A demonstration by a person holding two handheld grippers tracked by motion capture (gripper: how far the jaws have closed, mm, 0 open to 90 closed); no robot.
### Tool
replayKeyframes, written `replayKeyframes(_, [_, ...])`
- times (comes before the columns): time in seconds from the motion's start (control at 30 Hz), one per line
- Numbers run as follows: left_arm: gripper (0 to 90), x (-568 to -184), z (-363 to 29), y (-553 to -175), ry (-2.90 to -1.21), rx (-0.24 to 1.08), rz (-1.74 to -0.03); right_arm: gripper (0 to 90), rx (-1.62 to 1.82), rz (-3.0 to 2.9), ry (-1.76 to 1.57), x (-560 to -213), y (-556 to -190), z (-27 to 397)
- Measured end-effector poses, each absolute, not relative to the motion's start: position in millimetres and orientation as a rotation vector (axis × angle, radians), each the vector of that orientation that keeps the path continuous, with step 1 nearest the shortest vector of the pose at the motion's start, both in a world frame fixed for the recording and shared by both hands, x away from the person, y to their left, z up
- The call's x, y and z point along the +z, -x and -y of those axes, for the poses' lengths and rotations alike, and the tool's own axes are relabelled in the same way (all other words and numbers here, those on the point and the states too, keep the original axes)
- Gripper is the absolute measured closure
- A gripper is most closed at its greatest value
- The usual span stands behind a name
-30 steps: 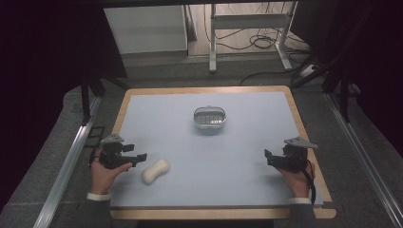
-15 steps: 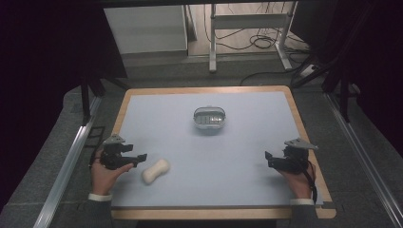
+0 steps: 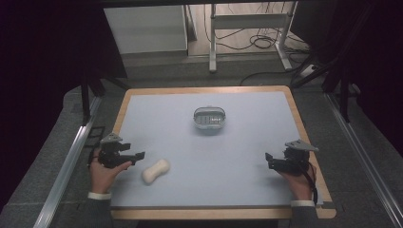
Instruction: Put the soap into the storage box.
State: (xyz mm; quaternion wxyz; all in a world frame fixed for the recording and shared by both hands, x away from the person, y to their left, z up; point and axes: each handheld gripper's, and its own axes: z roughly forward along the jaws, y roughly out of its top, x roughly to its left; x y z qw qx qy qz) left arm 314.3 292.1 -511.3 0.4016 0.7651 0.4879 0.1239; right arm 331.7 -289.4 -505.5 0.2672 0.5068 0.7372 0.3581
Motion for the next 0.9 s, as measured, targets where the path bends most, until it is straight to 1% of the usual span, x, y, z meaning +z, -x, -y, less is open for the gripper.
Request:
replayKeyframes(0.23, [18.4,-505.6,-288.8,-306.6,-1.929,0.318,-1.230,4.0,0.997,-1.980,-1.363,-502.3,-328.7,291.8])
replayKeyframes(0.4, [16.9,-498.2,-276.2,-305.5,-1.997,0.323,-1.206,4.0,1.020,-1.976,-1.363,-501.2,-329.0,294.7])
replayKeyframes(0.6, [16.8,-486.3,-275.5,-303.1,-2.025,0.319,-1.204,4.0,1.030,-1.960,-1.361,-499.7,-329.3,297.4])
replayKeyframes(0.9, [16.7,-479.7,-269.0,-303.3,-2.080,0.269,-1.170,4.1,1.017,-1.950,-1.365,-501.8,-329.7,296.6])
